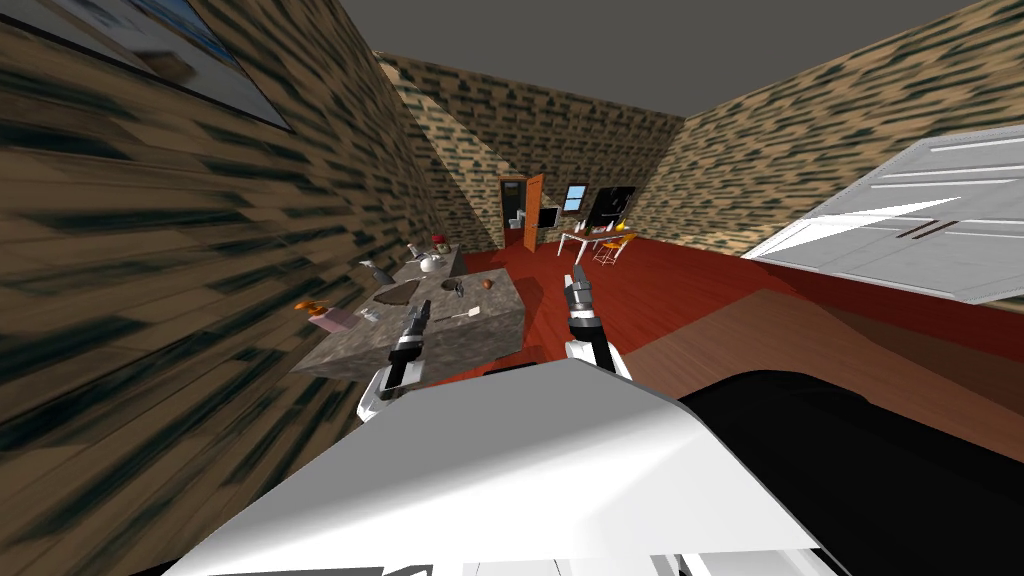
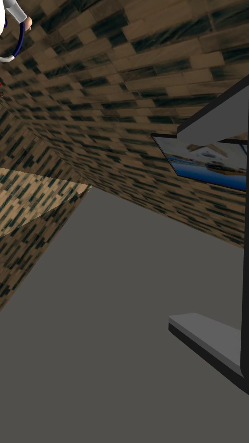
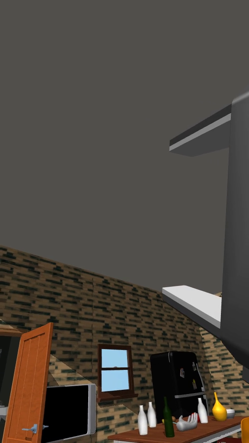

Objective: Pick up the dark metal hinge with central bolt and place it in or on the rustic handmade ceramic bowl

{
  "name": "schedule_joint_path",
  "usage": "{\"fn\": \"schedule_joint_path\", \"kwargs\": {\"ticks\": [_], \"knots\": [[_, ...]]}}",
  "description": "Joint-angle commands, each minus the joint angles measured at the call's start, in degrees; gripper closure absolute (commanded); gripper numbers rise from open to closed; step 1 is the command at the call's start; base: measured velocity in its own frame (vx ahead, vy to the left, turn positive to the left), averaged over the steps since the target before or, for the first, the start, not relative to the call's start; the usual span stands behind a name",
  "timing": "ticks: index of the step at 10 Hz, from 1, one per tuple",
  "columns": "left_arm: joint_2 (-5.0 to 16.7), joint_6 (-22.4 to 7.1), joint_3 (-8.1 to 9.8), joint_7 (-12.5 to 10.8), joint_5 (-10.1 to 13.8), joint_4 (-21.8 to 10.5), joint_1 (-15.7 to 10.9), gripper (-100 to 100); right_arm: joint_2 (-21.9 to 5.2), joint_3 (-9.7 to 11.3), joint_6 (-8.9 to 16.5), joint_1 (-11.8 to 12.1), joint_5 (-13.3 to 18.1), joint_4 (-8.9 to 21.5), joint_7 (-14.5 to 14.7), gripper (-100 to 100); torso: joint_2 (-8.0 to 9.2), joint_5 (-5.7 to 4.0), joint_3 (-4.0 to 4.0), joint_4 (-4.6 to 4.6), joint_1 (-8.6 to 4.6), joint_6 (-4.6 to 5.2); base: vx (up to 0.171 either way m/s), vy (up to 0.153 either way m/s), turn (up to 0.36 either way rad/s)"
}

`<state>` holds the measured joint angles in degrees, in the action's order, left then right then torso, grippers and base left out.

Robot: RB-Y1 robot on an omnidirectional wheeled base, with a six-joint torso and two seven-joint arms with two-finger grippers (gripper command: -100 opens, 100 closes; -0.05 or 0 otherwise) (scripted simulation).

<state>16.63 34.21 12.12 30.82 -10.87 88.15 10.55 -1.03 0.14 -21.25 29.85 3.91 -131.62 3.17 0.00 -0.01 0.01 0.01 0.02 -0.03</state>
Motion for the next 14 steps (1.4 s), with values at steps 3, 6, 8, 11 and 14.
{"fn": "schedule_joint_path", "kwargs": {"ticks": [3,6,8,11,14], "knots": [[0.3,-0.2,1.0,1.6,-0.6,-3.1,-1.6,-100,0.0,0.0,0.0,0.0,0.0,0.0,0.0,0,-0.01,-0.01,-0.01,0.0,-0.07,0.02,0.002,-0.02,-0.049],[0.3,-0.2,1.0,1.6,-0.6,-3.1,-1.6,-100,0.0,0.0,0.0,0.0,0.0,0.0,0.0,0,0.01,0.0,0.01,0.0,0.0,0.01,0.001,-0.002,0.002],[0.3,-0.2,1.0,1.6,-0.6,-3.1,-1.6,-100,0.0,0.0,0.0,0.0,0.0,0.0,0.0,0,0.01,0.0,0.01,0.0,-0.02,0.02,0.001,-0.01,-0.029],[0.0,0.6,1.38,2.6,-0.4,-5.1,-2.8,-100,0.0,0.0,0.0,0.0,0.0,0.0,0.0,0,0.01,0.0,0.01,0.0,0.0,0.01,0.003,-0.01,0.011],[-0.1,1.2,1.74,3.8,-0.3,-7.9,-4.3,-100,0.0,0.0,0.0,0.0,0.0,0.0,0.0,0,-0.01,-0.01,-0.01,0.0,-0.06,0.01,0.004,-0.021,-0.015]]}}
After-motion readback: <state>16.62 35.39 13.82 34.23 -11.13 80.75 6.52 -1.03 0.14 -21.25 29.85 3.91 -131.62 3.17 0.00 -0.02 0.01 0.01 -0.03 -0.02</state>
